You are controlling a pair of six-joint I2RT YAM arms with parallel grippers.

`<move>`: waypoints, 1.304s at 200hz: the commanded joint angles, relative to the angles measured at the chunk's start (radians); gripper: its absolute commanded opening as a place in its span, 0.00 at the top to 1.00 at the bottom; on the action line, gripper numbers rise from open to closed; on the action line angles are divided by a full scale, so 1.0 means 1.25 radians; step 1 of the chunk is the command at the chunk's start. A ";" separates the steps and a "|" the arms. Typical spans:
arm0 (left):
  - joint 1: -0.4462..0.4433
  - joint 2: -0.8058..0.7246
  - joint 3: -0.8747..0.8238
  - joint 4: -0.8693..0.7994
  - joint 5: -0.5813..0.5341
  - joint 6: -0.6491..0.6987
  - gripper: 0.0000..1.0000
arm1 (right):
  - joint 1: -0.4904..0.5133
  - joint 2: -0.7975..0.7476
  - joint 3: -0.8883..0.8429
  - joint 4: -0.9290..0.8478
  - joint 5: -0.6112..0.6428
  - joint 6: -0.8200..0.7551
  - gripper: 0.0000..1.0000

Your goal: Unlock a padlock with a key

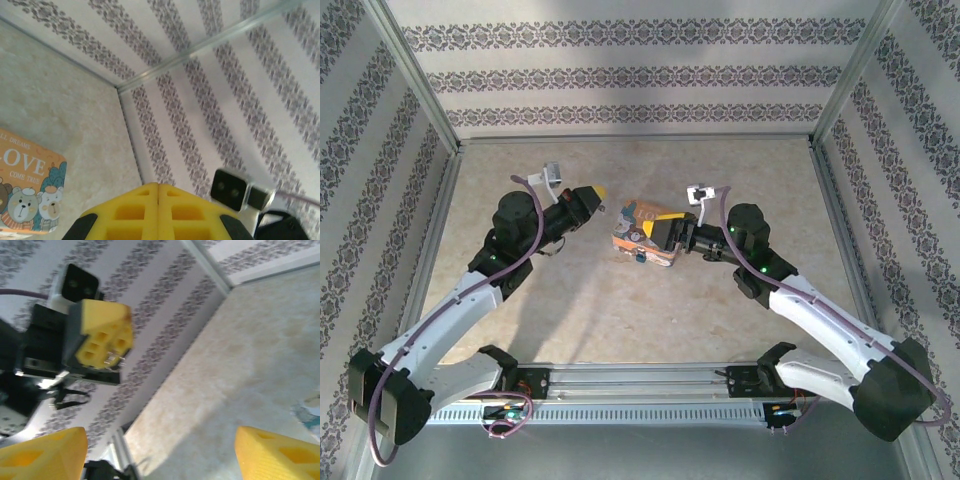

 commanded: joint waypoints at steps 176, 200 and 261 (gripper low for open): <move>0.007 0.010 0.054 0.021 0.203 0.164 1.00 | 0.103 0.210 0.150 0.218 -0.110 0.119 0.54; 0.007 0.012 0.055 0.024 0.202 0.164 1.00 | 0.105 0.213 0.151 0.224 -0.109 0.125 0.59; 0.007 0.015 0.053 0.025 0.192 0.161 1.00 | 0.109 0.220 0.148 0.236 -0.113 0.140 0.71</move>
